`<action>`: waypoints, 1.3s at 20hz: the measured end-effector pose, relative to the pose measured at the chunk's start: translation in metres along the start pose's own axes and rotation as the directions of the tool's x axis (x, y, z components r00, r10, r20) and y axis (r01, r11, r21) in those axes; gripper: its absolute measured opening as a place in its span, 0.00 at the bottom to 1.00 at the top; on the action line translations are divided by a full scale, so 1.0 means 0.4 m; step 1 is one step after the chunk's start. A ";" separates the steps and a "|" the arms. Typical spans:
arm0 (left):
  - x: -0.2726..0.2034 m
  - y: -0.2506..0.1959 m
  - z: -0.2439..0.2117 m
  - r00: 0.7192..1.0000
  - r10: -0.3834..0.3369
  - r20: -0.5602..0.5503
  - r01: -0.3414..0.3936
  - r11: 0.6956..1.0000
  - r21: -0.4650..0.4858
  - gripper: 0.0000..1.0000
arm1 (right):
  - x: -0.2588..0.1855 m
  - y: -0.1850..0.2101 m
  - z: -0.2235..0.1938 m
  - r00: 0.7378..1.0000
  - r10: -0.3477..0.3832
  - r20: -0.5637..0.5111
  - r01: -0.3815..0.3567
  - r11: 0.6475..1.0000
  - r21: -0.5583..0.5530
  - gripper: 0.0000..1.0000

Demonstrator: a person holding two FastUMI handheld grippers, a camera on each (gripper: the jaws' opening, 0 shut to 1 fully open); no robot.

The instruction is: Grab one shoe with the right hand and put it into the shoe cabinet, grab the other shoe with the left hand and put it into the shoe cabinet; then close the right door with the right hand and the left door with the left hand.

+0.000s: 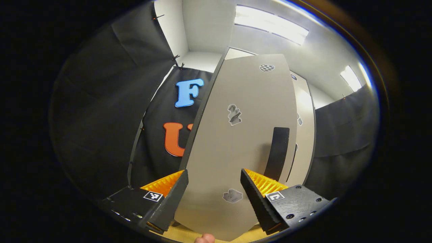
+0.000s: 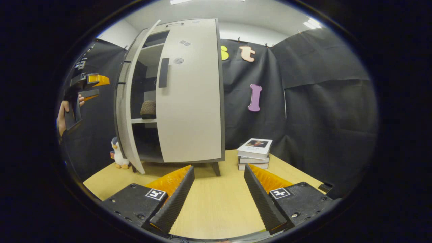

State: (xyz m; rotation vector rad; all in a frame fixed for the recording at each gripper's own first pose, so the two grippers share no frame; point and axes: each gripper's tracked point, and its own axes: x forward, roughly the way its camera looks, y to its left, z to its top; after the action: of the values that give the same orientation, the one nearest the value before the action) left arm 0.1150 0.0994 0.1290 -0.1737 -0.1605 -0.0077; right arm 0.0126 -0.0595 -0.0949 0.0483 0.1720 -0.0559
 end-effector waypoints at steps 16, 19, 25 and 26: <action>-0.269 -0.045 -0.216 0.990 0.071 -0.126 -0.052 0.988 0.143 0.95 | -0.012 0.105 -0.028 0.993 0.106 -0.049 -0.106 0.994 -0.010 0.97; -0.321 -0.078 -0.294 0.984 0.050 -0.168 -0.023 0.987 0.158 0.95 | -0.019 0.115 -0.022 0.992 0.116 -0.047 -0.117 0.993 -0.023 0.97; -0.392 -0.103 -0.395 0.971 0.061 -0.233 -0.028 0.990 0.140 0.95 | -0.031 0.131 -0.008 0.991 0.130 -0.034 -0.131 0.991 -0.022 0.97; -0.400 -0.108 -0.405 0.968 0.063 -0.241 -0.032 0.991 0.133 0.95 | -0.032 0.136 -0.003 0.991 0.133 -0.028 -0.134 0.991 -0.016 0.97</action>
State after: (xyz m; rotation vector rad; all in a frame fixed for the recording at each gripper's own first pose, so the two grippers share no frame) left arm -0.0180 0.0280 -0.0466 -0.0468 0.0903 0.0291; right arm 0.0029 -0.0047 -0.0915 0.0429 0.1962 0.0800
